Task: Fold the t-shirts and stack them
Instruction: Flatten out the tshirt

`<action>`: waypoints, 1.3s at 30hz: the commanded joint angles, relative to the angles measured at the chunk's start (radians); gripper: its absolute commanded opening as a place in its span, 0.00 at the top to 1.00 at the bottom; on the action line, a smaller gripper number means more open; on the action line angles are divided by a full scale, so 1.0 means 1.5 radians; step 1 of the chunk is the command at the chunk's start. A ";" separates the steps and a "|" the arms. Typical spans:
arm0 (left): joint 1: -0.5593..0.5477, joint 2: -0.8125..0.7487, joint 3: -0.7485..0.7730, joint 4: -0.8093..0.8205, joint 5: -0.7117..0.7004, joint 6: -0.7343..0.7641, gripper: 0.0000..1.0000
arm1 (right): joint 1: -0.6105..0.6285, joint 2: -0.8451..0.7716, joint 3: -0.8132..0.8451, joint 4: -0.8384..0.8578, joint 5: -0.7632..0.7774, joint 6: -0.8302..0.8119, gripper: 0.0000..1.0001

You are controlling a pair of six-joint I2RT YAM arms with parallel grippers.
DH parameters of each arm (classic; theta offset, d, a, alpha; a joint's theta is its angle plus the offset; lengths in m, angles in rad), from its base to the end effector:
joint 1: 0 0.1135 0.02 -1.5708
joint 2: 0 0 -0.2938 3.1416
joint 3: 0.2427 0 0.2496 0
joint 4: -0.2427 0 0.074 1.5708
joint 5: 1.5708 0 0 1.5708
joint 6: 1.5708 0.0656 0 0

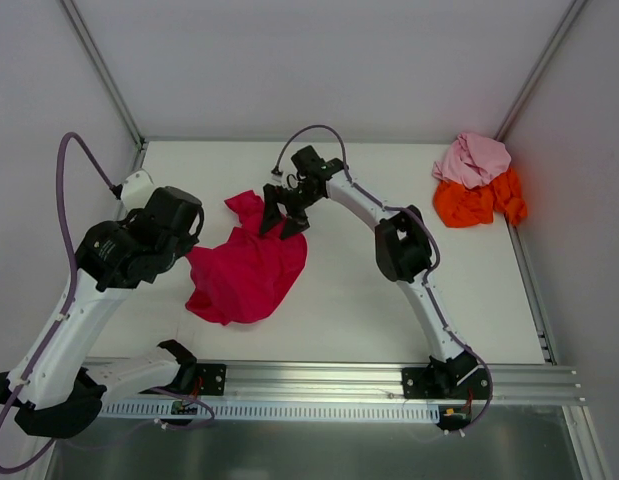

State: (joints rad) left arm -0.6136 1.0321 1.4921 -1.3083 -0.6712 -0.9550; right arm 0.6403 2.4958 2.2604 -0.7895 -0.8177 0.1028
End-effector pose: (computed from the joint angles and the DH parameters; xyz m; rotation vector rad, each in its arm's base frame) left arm 0.1401 -0.0488 0.4330 -0.6535 2.0997 -0.0435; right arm 0.4252 0.3765 0.1906 -1.0040 2.4463 1.3265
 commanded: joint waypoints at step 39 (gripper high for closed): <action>0.006 0.023 -0.175 0.185 0.049 0.051 1.00 | -0.084 -0.449 -0.187 -0.083 1.019 -0.128 0.94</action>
State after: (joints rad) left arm -0.6136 1.0653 1.2396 -1.0782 -0.6102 -0.9150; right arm 0.5007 1.8915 2.1132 -0.9554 0.5133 -0.0662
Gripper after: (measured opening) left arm 0.014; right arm 0.043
